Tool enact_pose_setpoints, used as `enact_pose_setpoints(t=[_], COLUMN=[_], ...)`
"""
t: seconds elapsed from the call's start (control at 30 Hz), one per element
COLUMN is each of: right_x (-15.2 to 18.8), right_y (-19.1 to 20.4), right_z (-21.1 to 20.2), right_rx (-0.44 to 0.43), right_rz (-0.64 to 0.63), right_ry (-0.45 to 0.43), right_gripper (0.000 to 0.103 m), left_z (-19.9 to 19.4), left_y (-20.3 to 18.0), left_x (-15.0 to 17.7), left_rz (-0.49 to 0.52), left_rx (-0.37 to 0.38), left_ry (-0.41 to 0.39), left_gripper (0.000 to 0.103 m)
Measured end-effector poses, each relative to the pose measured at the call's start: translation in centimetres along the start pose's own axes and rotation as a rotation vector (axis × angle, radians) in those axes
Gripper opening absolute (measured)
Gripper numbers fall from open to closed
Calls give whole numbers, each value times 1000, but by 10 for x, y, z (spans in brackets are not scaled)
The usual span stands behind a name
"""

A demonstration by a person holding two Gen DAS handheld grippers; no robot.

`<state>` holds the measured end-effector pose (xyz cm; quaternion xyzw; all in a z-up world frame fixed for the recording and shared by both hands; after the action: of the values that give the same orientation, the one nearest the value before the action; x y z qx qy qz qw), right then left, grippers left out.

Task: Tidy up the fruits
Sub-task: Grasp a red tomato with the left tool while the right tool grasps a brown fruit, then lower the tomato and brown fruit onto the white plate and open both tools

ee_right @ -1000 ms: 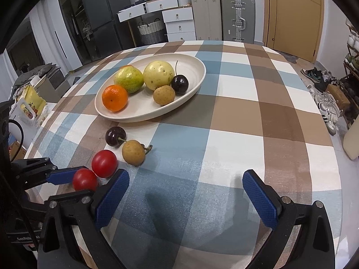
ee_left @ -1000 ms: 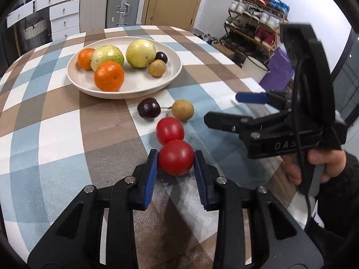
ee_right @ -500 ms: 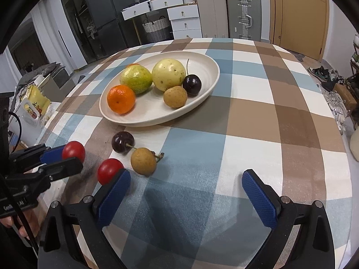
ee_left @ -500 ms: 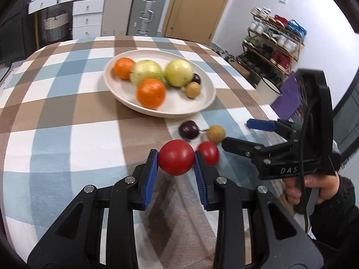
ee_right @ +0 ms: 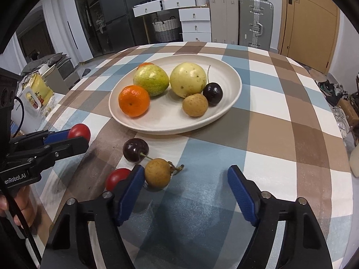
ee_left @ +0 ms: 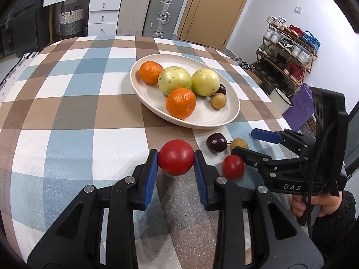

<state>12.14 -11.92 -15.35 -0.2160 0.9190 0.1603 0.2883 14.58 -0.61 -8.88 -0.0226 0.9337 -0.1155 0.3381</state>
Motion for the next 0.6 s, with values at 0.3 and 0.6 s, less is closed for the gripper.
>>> enact_pose_setpoints(t=[0.3,0.6], right_x=[2,8], right_y=[10,20], right_z=[-4,-7], right_rx=[-59,-101], right_rz=[-2,-20], right_ry=[-14,-16], right_gripper=[48,24], left_z=[2,4], left_y=[2,3], left_x=[1,-2], left_rz=[-9,-11], left_rx=[-7,-14], left_ry=[2,-4], left_gripper=[29,29])
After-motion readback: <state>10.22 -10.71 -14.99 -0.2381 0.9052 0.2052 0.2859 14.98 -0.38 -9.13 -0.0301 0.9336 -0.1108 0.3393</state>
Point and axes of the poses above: each gripper's, at about its wrist camera, not at the fingertips, and z roughly the way its jaws point, y to its left, x to its underside, the point moved 8 cm from there along z, roughly the way its jaws point, and after that the axes turned 4 degrees about -x, right-handed, at the moved point
